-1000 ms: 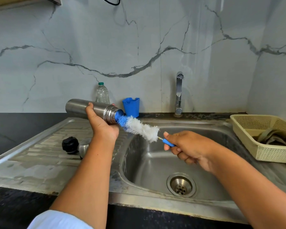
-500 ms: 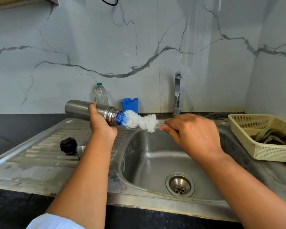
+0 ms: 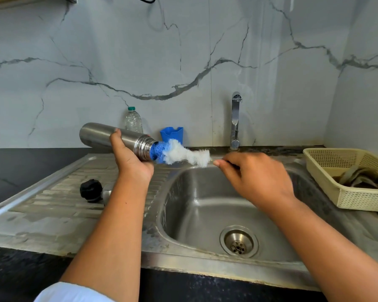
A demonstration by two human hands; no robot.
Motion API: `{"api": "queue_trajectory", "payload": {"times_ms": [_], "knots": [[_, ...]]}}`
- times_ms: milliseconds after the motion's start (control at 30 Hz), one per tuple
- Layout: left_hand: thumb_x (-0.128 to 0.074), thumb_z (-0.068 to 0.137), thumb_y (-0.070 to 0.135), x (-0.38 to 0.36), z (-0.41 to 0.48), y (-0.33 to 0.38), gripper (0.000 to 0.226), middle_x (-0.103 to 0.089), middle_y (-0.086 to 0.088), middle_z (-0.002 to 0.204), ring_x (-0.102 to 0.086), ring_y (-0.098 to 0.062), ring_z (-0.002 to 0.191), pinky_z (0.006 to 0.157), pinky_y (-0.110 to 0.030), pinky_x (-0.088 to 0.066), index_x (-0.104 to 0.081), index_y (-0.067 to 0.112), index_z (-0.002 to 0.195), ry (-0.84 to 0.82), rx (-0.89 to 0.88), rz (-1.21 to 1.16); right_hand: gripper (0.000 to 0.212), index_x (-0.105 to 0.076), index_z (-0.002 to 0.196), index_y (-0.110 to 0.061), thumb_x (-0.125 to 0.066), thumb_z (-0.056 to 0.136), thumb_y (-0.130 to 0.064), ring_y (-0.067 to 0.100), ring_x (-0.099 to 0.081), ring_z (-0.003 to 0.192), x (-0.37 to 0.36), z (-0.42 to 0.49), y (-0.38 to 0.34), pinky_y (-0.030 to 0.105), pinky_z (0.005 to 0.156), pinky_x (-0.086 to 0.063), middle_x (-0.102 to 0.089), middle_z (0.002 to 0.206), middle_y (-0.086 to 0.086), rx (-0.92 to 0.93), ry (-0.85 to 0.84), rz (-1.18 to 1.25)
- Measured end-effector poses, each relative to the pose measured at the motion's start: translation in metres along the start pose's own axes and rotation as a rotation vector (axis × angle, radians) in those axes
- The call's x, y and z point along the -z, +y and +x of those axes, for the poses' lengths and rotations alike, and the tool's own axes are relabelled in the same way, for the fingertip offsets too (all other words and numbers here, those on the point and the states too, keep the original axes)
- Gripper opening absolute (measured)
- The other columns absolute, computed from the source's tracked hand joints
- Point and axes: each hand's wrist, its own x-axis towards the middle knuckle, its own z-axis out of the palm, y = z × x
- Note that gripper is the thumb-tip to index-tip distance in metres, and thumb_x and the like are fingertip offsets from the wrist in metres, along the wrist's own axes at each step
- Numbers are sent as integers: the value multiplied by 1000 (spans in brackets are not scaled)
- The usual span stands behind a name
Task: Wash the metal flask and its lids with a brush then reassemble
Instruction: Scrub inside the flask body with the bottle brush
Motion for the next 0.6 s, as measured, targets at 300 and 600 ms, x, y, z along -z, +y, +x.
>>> {"api": "queue_trajectory", "payload": {"times_ms": [300, 600], "knots": [[-76, 84, 45, 4, 3, -3, 62, -69, -11, 93, -71, -27, 77, 74, -36, -60, -57, 10, 131, -68, 10, -84, 42, -58, 80, -19, -54, 99, -57, 10, -18, 48, 1, 3, 24, 20, 40, -16, -32, 57, -7, -554, -743, 1043], [-83, 77, 44, 7, 14, 1, 62, -77, -8, 110, -79, -27, 83, 79, -50, -64, -58, 15, 126, 163, -54, 115, 51, -62, 75, -27, -36, 102, -62, 20, -56, 55, -7, -1, 12, 25, 45, -23, -52, 64, -8, 167, 192, -162]]}}
